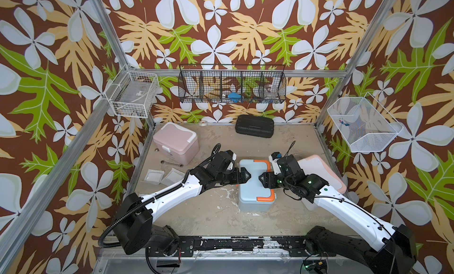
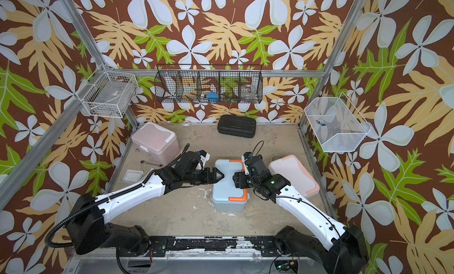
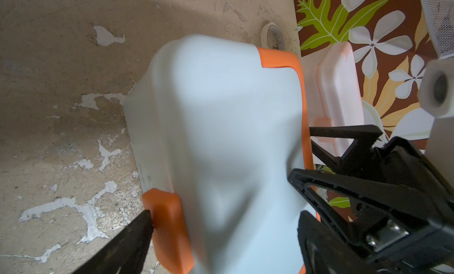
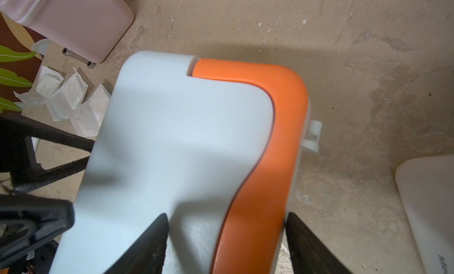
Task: Open first aid kits and take out gauze
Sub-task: Fasten the fastener of the first aid kit, then move the first aid kit to the center of the board.
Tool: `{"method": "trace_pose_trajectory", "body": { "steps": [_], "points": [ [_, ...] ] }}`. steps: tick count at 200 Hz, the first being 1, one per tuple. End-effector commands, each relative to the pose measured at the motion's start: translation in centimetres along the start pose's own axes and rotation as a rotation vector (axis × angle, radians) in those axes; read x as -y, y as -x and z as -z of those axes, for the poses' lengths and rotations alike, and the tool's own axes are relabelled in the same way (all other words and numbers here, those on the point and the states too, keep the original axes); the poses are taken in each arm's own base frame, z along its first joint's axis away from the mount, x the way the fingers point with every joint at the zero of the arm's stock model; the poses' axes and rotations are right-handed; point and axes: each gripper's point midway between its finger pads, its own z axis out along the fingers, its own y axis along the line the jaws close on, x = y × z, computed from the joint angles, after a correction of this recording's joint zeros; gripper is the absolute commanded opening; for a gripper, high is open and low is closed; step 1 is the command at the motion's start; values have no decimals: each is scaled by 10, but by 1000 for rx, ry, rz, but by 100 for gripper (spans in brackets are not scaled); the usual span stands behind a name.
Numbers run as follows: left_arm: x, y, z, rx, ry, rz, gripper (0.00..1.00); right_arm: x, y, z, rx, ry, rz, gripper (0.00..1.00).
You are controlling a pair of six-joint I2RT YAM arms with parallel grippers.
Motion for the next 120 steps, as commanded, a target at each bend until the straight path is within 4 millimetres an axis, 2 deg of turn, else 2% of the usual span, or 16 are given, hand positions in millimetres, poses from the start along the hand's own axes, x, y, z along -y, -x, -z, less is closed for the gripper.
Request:
{"method": "trace_pose_trajectory", "body": {
  "steps": [1, 48, 94, 120],
  "points": [
    [10, 2, 0, 6, -45, -6, 92, 2, -25, -3, -100, 8, 12, 74],
    [13, -2, -4, -5, -75, 6, 93, 2, -27, -4, -101, 12, 1, 74],
    [29, -11, -12, -32, -174, 32, 92, 6, -39, -10, -115, 12, -25, 74],
    [30, -5, -16, -16, -171, 33, 92, 12, -38, -10, -104, -16, -27, 75]
  ]
}}
